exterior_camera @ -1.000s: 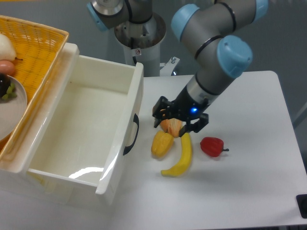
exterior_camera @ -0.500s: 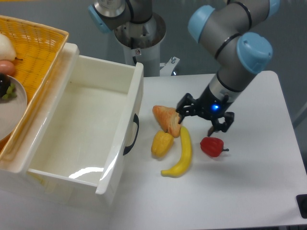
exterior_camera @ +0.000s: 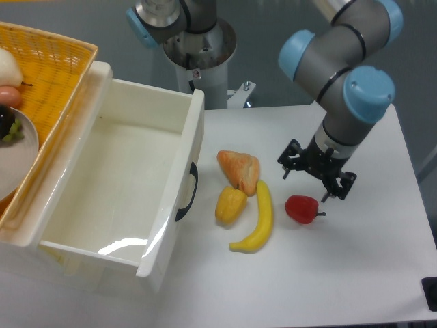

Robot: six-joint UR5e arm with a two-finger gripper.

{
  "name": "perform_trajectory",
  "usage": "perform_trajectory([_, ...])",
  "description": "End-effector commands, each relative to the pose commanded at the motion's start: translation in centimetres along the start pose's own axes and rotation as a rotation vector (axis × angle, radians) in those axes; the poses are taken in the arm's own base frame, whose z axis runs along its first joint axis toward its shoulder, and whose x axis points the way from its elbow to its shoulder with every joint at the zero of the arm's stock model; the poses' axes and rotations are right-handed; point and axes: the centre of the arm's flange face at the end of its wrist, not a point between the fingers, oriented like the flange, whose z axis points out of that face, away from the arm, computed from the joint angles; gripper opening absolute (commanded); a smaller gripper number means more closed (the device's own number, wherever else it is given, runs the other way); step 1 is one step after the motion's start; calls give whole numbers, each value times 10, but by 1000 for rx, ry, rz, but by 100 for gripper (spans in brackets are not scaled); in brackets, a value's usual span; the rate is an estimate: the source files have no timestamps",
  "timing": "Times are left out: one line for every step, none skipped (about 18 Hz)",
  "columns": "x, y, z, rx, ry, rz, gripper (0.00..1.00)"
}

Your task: Slide open the top white drawer

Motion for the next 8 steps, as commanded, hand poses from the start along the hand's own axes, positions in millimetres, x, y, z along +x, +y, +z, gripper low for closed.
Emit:
perform_trajectory([-2,0,3,-4,-5,30,100])
perform_trajectory([-4,1,7,-4,-2,52,100])
perform_trajectory([-6,2,11,-7,-3,81,100])
perform_trajectory([-8,4,17,-33,2,98,100])
perform_trajectory([-10,6,20,-69,0,118,100])
perform_trajectory([-12,9,25,-89,0,135,100])
perform_trajectory([-14,9,29,-92,-3,152,100])
perform_trajectory([-15,8,32,-94,-3,159,100])
